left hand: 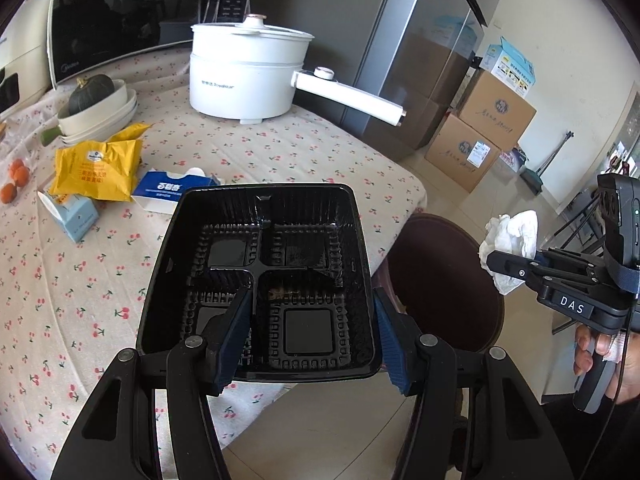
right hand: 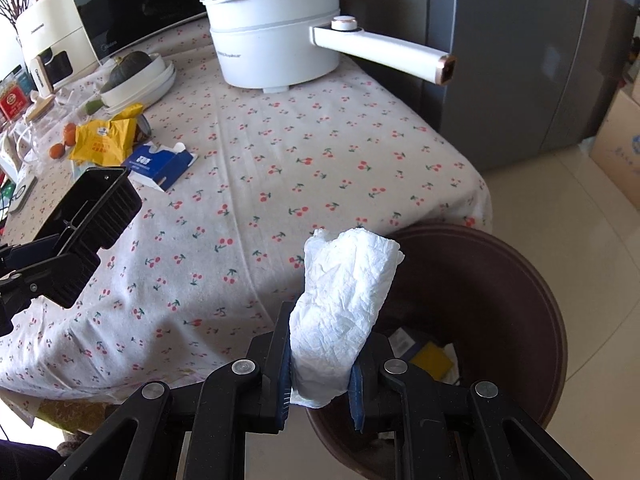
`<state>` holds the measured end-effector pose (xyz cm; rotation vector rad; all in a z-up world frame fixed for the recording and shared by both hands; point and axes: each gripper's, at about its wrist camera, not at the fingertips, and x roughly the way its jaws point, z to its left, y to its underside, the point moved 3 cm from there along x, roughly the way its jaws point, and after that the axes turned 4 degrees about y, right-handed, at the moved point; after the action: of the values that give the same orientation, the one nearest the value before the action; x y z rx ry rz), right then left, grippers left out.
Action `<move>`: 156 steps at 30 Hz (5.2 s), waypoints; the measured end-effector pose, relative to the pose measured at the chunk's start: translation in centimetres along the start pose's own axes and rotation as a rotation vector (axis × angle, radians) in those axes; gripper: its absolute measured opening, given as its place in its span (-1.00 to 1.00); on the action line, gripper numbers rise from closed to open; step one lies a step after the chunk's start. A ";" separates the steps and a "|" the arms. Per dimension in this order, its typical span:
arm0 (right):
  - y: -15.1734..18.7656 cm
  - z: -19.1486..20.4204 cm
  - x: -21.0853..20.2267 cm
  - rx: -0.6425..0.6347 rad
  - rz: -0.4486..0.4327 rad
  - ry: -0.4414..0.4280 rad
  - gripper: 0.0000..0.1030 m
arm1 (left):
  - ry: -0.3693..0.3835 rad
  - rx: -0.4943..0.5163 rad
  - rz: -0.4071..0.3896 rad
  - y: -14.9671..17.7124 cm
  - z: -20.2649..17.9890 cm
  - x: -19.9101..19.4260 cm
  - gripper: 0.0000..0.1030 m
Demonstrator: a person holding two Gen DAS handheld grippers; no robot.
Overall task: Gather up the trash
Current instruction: 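Carry the black tray and the tissue toward the brown bin with both grippers, then open both grippers over the bin to drop the tray and tissue, then move both tools back over the table toward the blue biscuit box, then grasp the blue biscuit box with the right gripper and lift it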
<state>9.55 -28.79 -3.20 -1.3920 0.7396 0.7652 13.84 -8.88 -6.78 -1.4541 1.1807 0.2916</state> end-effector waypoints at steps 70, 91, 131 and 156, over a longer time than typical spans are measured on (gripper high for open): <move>1.4 -7.0 1.7 0.083 0.097 0.110 0.43 | -0.036 0.040 0.003 0.6 -1.7 1.5 1.00; -2.8 3.9 2.4 -0.058 0.041 0.036 0.97 | -0.201 -0.087 -0.057 1.2 6.7 -4.3 1.00; -12.4 22.7 20.6 -0.594 0.075 -0.106 0.94 | -0.425 -0.417 -0.003 0.8 24.9 -7.1 1.00; -9.8 21.3 15.2 -0.518 0.127 -0.142 -0.33 | -0.372 -0.392 0.005 1.0 23.1 -7.6 1.00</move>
<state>26.32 -7.30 -9.26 -1.7392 0.5398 1.2025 19.63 14.72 -8.42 -1.6420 0.8517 0.7964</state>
